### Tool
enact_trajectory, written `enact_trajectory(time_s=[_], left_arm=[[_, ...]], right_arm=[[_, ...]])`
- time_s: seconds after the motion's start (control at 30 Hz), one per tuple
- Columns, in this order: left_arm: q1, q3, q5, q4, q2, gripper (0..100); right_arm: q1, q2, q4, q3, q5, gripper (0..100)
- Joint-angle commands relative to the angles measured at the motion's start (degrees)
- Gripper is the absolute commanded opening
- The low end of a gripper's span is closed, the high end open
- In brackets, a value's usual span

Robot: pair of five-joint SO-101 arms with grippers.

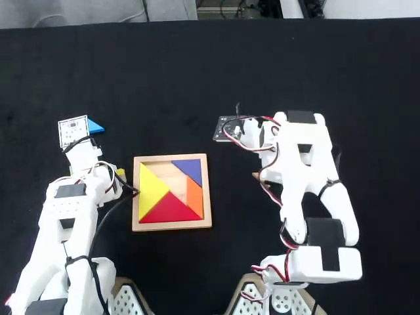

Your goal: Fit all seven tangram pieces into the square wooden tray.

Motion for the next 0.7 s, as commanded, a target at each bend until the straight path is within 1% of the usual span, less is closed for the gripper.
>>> enact_trajectory(time_s=[0.0, 0.1, 0.17, 0.33, 0.53, 0.67], left_arm=[[0.57, -0.57, 0.44, -1.32, -0.97, 22], [0.57, -0.57, 0.44, -1.32, -0.97, 22], [0.66, -0.57, 0.44, -1.32, -0.97, 22], [0.66, -0.13, 0.44, -2.99, -0.97, 22], [0.66, -0.13, 0.44, -2.99, -0.97, 22], [0.66, -0.13, 0.44, -3.08, -0.97, 22]], right_arm=[[-0.88, 0.48, 2.29, -0.04, 2.20, 22.7], [0.00, 1.01, 3.87, -0.04, 5.45, 31.8], [0.70, 1.19, 3.87, -0.13, 6.15, 35.2], [1.67, 1.71, 3.87, -0.04, 10.81, 35.3], [1.85, 5.76, 3.78, -0.13, 13.19, 35.3], [1.58, 8.22, 2.20, -0.40, 13.01, 35.3]])
